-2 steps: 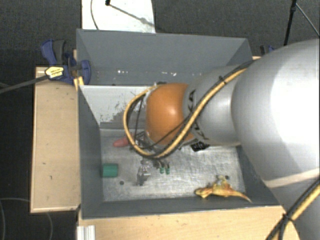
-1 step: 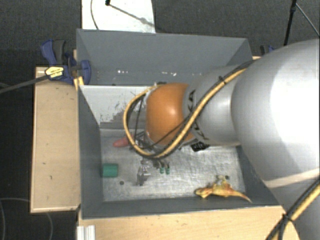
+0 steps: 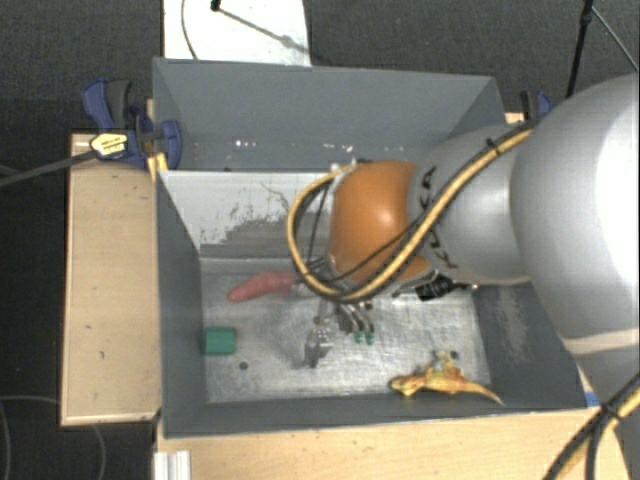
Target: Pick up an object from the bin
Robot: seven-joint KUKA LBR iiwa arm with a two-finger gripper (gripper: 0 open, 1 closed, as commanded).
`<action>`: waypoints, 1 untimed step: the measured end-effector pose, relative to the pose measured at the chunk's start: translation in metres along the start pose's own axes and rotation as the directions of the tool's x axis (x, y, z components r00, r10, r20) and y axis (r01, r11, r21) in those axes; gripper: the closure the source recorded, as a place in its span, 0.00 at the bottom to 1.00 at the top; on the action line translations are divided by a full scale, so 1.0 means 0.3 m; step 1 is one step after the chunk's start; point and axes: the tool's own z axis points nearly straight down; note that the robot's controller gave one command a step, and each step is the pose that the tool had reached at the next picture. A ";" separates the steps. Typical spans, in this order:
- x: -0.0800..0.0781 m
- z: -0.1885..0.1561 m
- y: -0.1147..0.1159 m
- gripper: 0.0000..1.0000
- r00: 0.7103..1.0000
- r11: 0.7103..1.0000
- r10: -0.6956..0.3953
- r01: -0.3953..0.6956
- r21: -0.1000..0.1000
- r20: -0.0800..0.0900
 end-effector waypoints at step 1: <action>-0.058 -0.003 -0.080 0.00 0.999 0.999 0.033 -0.033 0.007 0.006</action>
Offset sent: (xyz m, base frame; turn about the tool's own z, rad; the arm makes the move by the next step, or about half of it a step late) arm 0.0501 0.0780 0.0364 0.0352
